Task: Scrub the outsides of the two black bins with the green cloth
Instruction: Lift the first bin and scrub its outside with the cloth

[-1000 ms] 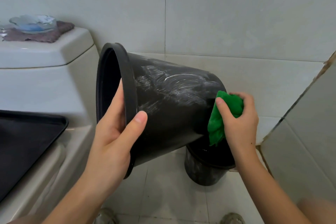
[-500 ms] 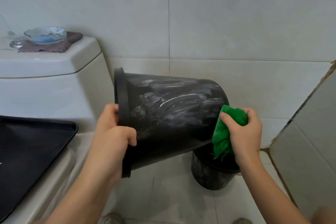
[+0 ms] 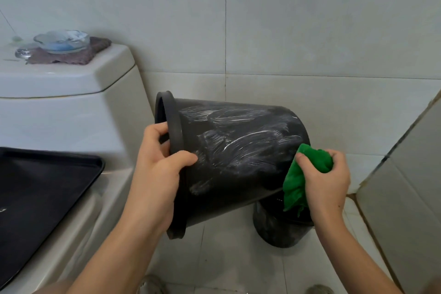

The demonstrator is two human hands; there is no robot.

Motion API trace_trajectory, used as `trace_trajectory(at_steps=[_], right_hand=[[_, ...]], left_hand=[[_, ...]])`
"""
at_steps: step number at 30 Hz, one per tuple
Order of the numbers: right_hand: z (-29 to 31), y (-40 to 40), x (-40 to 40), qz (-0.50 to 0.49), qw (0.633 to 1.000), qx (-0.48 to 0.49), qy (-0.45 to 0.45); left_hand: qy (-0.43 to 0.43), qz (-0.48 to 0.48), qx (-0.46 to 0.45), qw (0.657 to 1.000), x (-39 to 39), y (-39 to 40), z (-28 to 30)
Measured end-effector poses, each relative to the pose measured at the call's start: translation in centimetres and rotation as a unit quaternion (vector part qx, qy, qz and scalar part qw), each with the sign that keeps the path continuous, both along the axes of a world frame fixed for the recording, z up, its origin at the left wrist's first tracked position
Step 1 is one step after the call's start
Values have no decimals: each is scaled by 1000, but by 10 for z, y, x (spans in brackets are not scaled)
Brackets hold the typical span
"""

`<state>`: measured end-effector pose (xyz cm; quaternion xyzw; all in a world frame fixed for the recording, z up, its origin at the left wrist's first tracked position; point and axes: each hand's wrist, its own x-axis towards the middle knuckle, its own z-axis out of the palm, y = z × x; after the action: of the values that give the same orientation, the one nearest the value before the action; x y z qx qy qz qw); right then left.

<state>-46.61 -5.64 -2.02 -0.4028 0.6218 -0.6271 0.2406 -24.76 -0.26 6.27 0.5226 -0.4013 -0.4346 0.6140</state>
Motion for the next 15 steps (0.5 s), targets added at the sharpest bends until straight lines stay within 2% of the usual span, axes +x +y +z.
trace_trajectory(at_steps=[3,8,12,15], right_hand=[[-3,2,4,-3,1000,-16,20],[-11,1,6,-10,1000,-1,17],[-16,0,8,12,999,27,22],[-5,-3,3,-18,997,-7,69]], left_hand=[[34,-1,13,999,1,-2,-1],[-12,-59,-15,998,-1,-2,-4],[-7,-51,-35,998,1,1,-4],[-18,-46,-61,997,0,4,-2]])
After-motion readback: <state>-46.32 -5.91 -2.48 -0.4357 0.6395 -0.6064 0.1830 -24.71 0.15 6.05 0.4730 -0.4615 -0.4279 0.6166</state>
